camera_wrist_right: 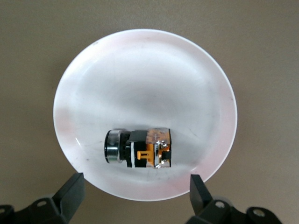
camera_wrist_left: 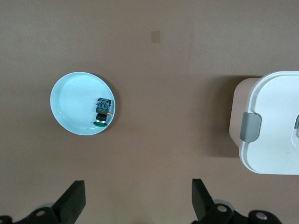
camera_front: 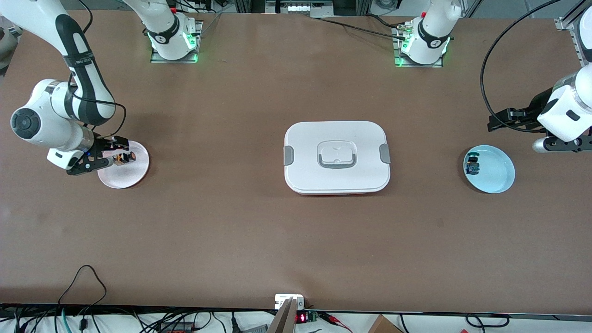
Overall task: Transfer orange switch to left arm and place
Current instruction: 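Lower the open right gripper over the orange switch, then close the right gripper on the orange switch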
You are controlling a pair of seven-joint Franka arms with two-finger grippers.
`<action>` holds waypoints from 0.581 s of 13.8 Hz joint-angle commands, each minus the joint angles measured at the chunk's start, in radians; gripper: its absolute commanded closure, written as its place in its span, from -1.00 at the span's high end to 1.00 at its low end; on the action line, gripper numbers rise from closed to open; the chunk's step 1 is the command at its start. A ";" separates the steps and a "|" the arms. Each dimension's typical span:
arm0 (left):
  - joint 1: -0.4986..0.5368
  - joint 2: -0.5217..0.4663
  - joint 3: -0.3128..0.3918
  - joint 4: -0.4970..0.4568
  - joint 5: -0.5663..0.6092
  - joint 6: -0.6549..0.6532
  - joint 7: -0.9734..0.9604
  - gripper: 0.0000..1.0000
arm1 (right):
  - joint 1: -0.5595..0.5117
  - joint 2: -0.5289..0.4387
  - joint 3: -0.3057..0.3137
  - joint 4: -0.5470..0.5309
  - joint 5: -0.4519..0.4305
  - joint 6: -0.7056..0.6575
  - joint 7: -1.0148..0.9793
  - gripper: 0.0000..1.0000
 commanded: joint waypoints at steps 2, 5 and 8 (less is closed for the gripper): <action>0.002 0.008 -0.001 0.020 0.015 -0.005 0.006 1.00 | -0.013 0.019 0.009 -0.008 0.003 0.040 -0.011 1.00; 0.004 0.005 -0.001 0.020 0.015 -0.012 0.006 1.00 | -0.014 0.047 0.009 -0.006 0.013 0.073 -0.010 1.00; 0.000 0.005 -0.001 0.034 0.015 -0.010 0.005 1.00 | -0.013 0.059 0.009 -0.008 0.013 0.077 0.018 1.00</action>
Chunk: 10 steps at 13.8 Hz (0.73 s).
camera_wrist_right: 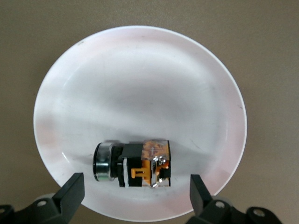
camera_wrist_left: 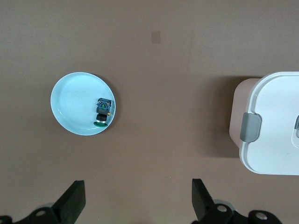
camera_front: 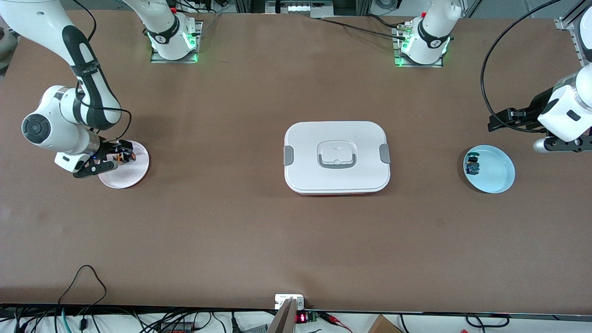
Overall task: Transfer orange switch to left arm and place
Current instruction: 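Close the right gripper on the orange switch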
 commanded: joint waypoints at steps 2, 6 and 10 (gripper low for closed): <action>-0.006 0.006 -0.003 0.033 0.015 -0.010 0.005 1.00 | -0.010 0.018 0.009 -0.006 0.005 0.021 0.010 1.00; -0.008 0.008 -0.002 0.033 0.015 -0.005 0.005 1.00 | -0.009 0.043 0.009 -0.002 0.007 0.046 0.011 1.00; 0.001 0.006 -0.002 0.034 0.015 -0.007 0.005 1.00 | -0.009 0.061 0.010 0.001 0.007 0.070 0.011 1.00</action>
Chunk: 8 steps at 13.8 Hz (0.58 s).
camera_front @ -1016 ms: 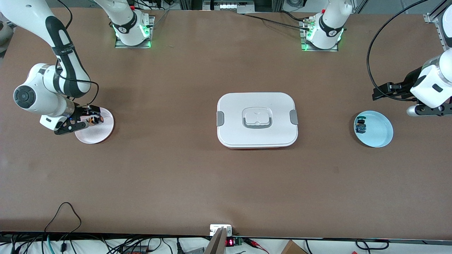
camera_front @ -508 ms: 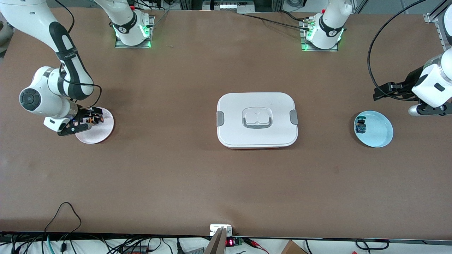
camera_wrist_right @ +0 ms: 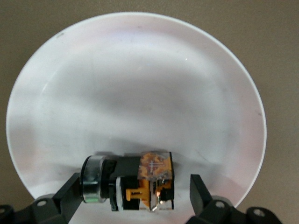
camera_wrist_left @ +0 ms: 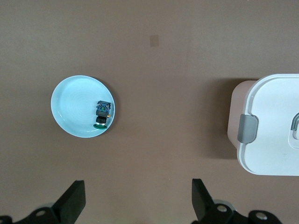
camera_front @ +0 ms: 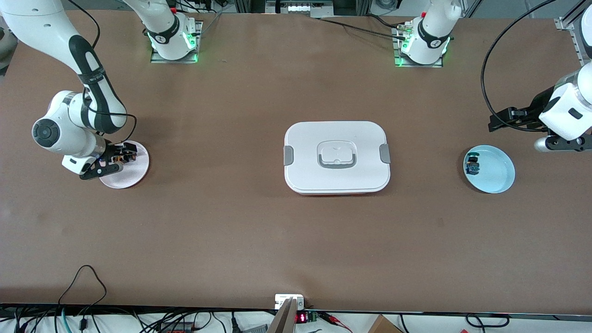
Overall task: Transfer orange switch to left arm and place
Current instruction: 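Close the right gripper on the orange switch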
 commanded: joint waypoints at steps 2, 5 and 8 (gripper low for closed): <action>0.004 0.006 -0.001 0.026 0.015 -0.005 0.005 1.00 | -0.007 0.003 0.010 0.001 0.008 0.010 0.007 0.96; 0.004 0.006 -0.001 0.029 0.010 -0.008 0.005 1.00 | -0.001 0.000 0.010 0.001 0.008 0.004 0.006 0.44; 0.004 0.006 -0.001 0.031 0.016 -0.008 0.005 1.00 | 0.000 -0.002 0.010 0.004 0.008 0.004 0.003 -0.01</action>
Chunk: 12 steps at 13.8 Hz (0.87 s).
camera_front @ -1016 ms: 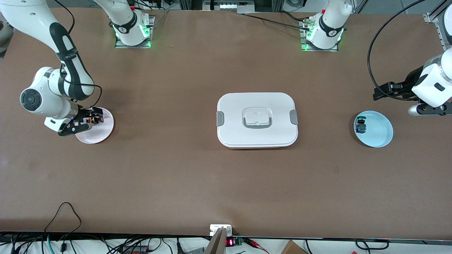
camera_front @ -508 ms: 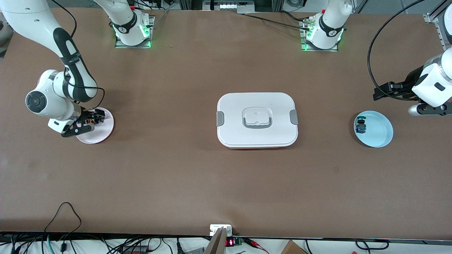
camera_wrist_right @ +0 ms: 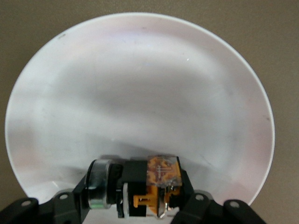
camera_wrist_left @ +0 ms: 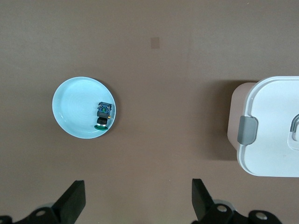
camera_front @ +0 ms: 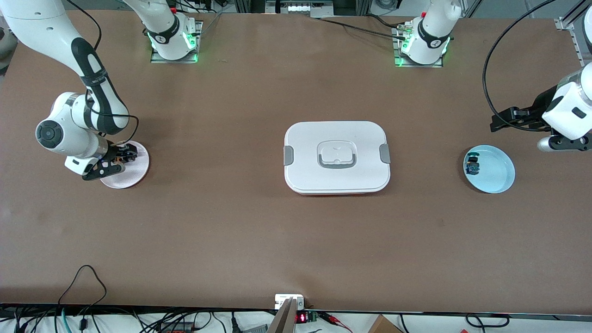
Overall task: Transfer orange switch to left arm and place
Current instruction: 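Close the right gripper on the orange switch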
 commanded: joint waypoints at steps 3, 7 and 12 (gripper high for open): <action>0.000 0.008 -0.003 0.023 0.016 -0.008 0.005 1.00 | -0.002 -0.020 0.007 0.008 0.008 -0.014 -0.001 -0.53; 0.001 0.008 -0.001 0.023 0.016 -0.008 0.005 1.00 | 0.005 -0.080 0.009 0.023 0.008 -0.094 -0.002 -0.53; 0.001 0.024 -0.001 0.022 0.015 -0.007 0.005 1.00 | 0.008 -0.152 0.043 0.118 0.011 -0.270 0.001 -0.55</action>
